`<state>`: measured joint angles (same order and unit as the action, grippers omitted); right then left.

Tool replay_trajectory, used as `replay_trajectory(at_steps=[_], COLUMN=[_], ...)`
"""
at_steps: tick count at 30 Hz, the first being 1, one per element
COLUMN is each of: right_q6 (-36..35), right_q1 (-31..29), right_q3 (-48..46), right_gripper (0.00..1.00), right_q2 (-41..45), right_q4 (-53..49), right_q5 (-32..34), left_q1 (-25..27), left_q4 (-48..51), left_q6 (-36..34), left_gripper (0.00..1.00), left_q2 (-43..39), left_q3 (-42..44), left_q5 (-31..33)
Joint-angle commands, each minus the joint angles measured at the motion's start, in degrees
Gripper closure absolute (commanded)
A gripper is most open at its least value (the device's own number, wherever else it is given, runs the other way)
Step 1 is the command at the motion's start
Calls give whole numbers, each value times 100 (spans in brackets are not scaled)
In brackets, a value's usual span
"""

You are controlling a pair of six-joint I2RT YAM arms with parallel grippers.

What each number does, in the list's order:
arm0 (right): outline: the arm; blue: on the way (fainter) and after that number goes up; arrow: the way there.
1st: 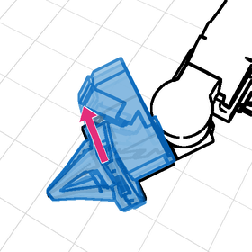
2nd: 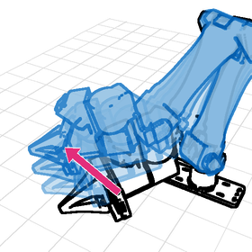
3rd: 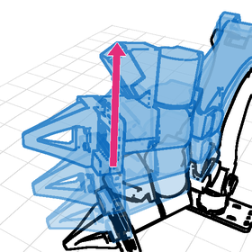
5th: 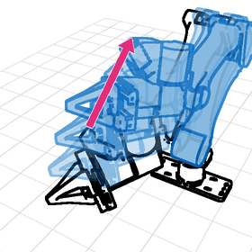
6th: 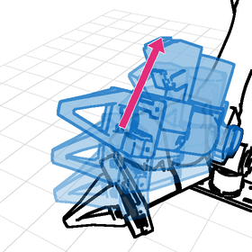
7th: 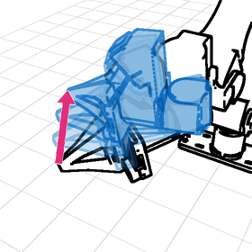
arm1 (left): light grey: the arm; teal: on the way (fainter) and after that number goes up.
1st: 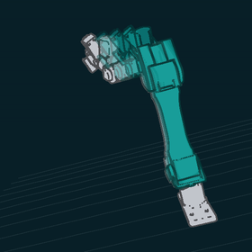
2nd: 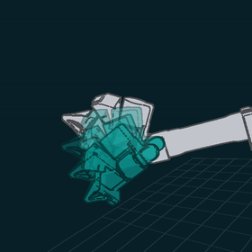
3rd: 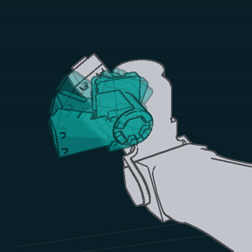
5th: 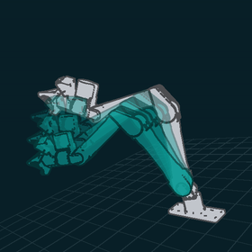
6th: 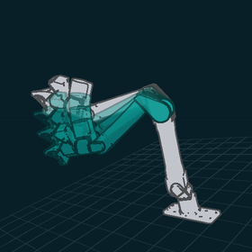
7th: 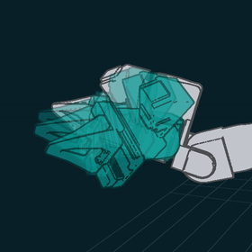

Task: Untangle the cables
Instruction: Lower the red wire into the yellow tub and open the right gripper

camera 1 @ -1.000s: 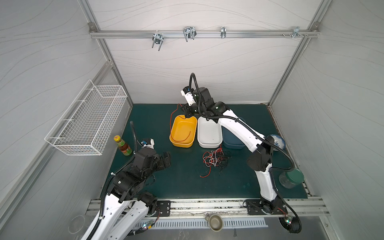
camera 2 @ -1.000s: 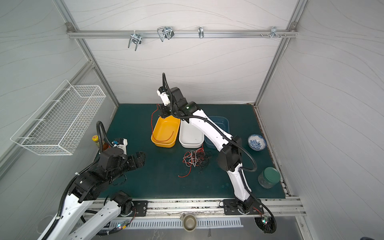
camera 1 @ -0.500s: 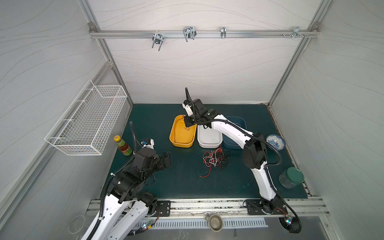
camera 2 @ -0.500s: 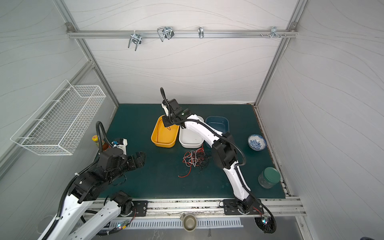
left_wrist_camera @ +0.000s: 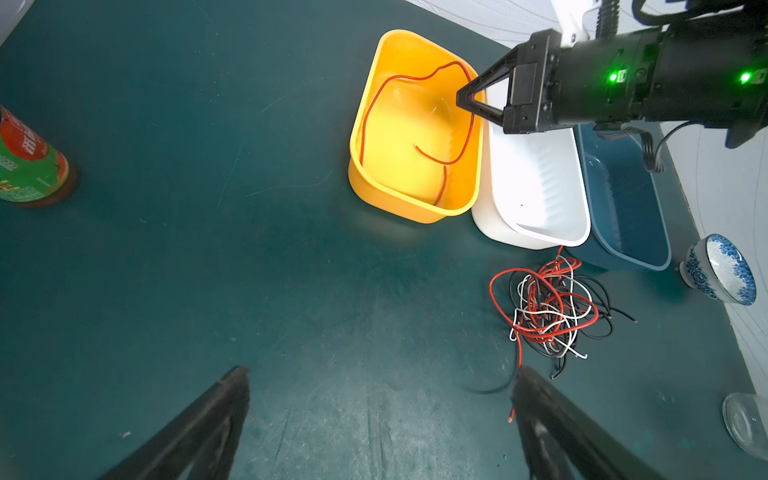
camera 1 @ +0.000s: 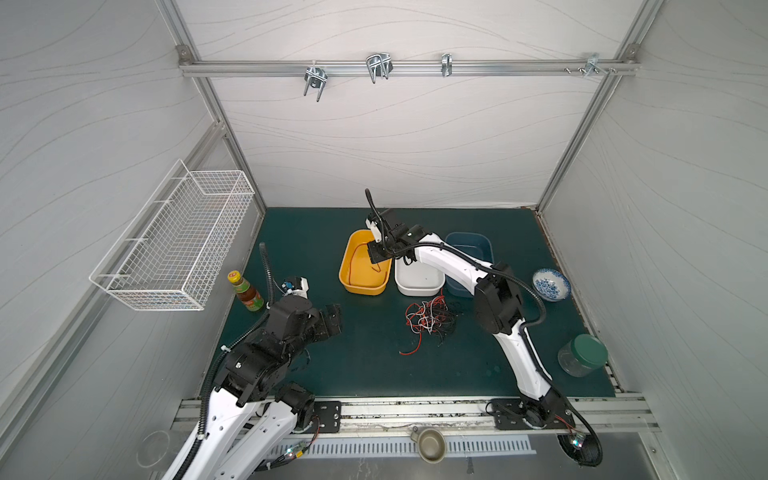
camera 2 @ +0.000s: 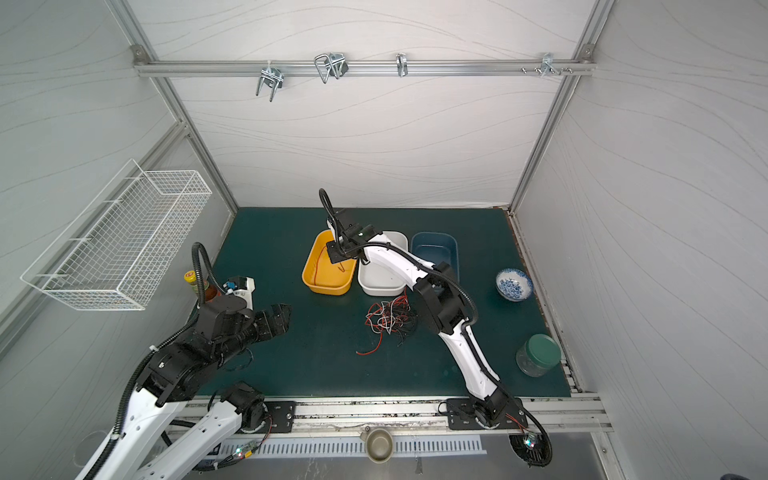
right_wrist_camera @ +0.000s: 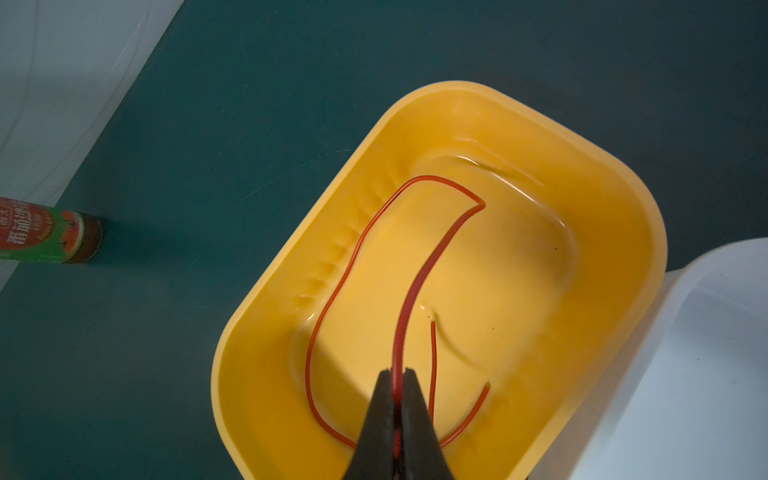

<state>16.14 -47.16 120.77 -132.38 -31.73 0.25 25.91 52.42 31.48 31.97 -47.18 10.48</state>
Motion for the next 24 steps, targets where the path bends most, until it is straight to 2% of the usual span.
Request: replay_trajectory(at_steps=[1,4,11,16,24], right_q6=[30,-93,-156,-162,-289], right_q1=[-63,-107,-184,-231,-399], right_q3=[-61,-39,81,157,289], right_gripper=[100,100,79,71,47], right_q2=[-225,-253,-247,-139,150], right_q4=[-256,-311,-642,-863,-1403], right_q5=[129,50,423,617,1191], left_q1=[-20,-18,-17,-22,-22], left_q4=[-245,-241,-241,-241,-241], left_q6=[-54,-54,-54,-48,-49], left_gripper=[1,1,1,1,1], left_q2=[3,5,29,38,54], left_q3=[-2,7,3,9,7], left_q5=[-2,-2,-2,-2,-3])
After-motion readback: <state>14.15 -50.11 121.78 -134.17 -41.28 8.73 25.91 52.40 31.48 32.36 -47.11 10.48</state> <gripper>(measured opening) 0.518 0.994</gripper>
